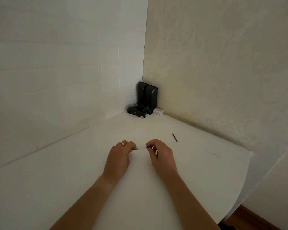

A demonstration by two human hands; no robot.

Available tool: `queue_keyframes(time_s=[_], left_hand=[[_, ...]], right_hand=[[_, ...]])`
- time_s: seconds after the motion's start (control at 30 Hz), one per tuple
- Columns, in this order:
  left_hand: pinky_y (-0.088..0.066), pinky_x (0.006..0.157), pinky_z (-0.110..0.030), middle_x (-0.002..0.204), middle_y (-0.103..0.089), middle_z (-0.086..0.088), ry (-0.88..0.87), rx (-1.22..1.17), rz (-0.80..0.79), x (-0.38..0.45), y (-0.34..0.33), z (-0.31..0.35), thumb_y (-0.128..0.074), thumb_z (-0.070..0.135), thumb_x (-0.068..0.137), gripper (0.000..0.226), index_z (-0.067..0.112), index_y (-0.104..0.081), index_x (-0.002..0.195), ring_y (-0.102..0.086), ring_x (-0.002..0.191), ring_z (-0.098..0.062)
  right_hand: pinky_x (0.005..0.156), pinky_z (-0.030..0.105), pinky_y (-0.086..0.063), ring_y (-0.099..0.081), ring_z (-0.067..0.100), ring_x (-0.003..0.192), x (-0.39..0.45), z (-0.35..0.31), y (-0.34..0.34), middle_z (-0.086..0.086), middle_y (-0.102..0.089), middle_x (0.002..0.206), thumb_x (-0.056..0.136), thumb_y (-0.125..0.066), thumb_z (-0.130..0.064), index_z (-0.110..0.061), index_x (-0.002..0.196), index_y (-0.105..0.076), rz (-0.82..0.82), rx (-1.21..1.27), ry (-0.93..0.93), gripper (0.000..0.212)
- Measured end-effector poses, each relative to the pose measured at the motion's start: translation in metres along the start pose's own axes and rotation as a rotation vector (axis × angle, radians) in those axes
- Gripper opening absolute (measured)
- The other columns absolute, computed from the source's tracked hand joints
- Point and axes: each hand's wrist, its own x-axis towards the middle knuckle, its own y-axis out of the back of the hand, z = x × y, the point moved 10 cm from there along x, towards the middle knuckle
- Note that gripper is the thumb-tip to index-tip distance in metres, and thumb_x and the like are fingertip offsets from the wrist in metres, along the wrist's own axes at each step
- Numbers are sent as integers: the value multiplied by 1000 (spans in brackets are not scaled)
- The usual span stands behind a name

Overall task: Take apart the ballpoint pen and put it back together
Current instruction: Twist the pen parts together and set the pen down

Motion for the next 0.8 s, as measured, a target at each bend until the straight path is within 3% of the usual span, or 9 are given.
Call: queue_keyframes(time_s=[0.13,0.33,0.53,0.63,0.8], left_hand=[[-47,71,-28,87,-61,9,-7,-34,0,0,1,1,-50,3,91,28,27,-63,95,-55,79,-12],[-47,67,-29,84,-57,10,-4,-48,9,0,4,2,-50,4,91,26,28,-61,93,-53,77,-11],[-45,67,-26,84,-57,12,9,-46,14,0,5,0,-54,0,88,29,29,-61,91,-52,77,-7],[-42,70,-20,86,-58,14,11,-61,10,0,6,1,-54,-1,87,32,29,-61,91,-51,80,-2],[-48,72,-26,89,-60,14,-20,-69,-1,-1,5,6,-56,1,90,28,29,-63,95,-55,80,-4]], right_hand=[[67,10,-43,-60,7,79,0,1,1,-15,-67,91,93,-62,-8,-19,100,-67,1,48,-28,14],[66,9,-46,-68,10,71,-1,12,1,-10,-70,82,92,-65,-9,-18,99,-69,-12,154,-134,12],[65,16,-51,-66,11,67,-4,21,-2,-3,-71,76,92,-66,-9,-15,92,-73,-33,280,-248,10],[60,22,-49,-61,13,64,-3,17,-4,-4,-67,71,95,-61,-15,-16,86,-68,-53,183,-196,12],[55,36,-42,-46,17,53,-1,17,-9,-1,-58,62,101,-49,-29,-21,75,-54,-49,-22,-151,27]])
